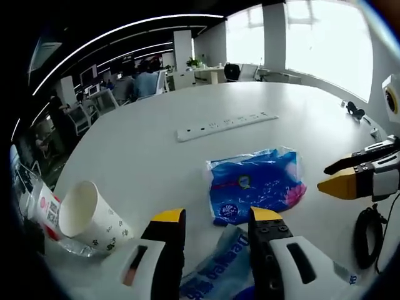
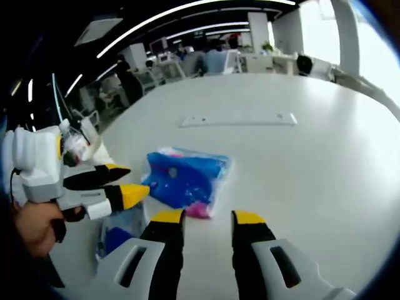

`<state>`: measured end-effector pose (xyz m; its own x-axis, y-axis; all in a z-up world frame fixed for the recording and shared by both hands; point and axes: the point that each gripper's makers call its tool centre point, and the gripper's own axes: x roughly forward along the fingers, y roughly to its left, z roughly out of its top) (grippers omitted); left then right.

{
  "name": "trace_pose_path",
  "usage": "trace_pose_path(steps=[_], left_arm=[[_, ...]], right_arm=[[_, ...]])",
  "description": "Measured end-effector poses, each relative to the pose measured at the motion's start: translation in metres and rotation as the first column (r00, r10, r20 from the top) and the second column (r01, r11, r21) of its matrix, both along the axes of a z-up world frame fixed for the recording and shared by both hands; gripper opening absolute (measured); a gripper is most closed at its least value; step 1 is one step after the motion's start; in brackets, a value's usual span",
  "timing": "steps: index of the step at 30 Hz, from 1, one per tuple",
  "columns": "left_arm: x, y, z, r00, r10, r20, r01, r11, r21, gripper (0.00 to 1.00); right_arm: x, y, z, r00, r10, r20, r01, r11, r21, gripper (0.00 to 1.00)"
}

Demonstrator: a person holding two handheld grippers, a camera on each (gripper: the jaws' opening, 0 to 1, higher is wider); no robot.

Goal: Arrange the tabletop items into an orderly group along one side of the table until the central work area is clear of visible clutter.

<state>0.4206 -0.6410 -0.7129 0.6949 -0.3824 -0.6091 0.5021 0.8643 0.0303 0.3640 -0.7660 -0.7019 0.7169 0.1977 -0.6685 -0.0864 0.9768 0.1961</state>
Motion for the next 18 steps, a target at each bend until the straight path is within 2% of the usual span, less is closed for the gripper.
trace_pose_path(steps=[7,18], left_arm=[[0.006,0.005,-0.004,1.0,0.008,-0.005,-0.008,1.0,-0.006,0.39],[0.012,-0.004,-0.011,1.0,0.007,-0.009,-0.007,1.0,-0.028,0.38]], right_arm=[[0.007,0.003,-0.005,1.0,0.001,-0.011,-0.001,1.0,0.004,0.26],[0.013,0.003,-0.009,1.0,0.015,-0.022,-0.015,1.0,-0.013,0.25]])
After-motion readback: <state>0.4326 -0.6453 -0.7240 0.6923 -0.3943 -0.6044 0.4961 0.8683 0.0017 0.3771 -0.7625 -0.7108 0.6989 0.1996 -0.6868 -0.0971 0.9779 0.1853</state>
